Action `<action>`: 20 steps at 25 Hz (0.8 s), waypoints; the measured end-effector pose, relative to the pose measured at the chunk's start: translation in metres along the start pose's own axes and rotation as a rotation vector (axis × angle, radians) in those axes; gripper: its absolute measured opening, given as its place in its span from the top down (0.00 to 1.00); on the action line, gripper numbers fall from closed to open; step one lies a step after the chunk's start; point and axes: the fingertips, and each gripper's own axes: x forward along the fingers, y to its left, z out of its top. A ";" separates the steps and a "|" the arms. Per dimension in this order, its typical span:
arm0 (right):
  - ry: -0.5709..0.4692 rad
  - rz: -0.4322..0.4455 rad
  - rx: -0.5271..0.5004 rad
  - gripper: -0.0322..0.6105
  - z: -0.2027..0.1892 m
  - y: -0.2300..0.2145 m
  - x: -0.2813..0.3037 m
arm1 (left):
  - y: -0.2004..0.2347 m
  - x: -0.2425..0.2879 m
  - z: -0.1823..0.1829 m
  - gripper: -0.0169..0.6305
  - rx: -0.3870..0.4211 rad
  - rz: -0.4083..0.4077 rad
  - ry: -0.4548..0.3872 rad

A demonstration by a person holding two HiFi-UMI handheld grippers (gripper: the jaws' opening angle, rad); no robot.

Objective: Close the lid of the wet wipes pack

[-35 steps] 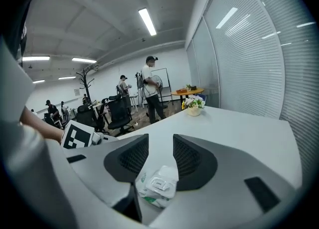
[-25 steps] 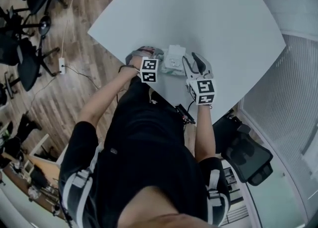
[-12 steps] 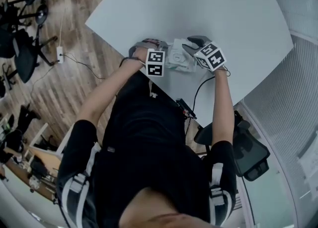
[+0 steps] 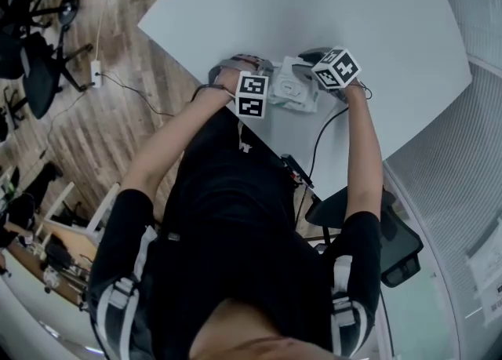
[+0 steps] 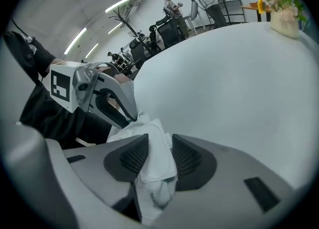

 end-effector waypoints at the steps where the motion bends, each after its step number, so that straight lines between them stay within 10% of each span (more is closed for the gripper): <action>1: 0.002 0.005 0.001 0.69 0.003 0.001 0.002 | 0.001 -0.001 -0.003 0.77 -0.003 -0.001 -0.004; 20: -0.025 -0.006 -0.138 0.82 -0.017 0.100 -0.005 | 0.001 0.005 -0.022 0.77 -0.031 0.041 0.026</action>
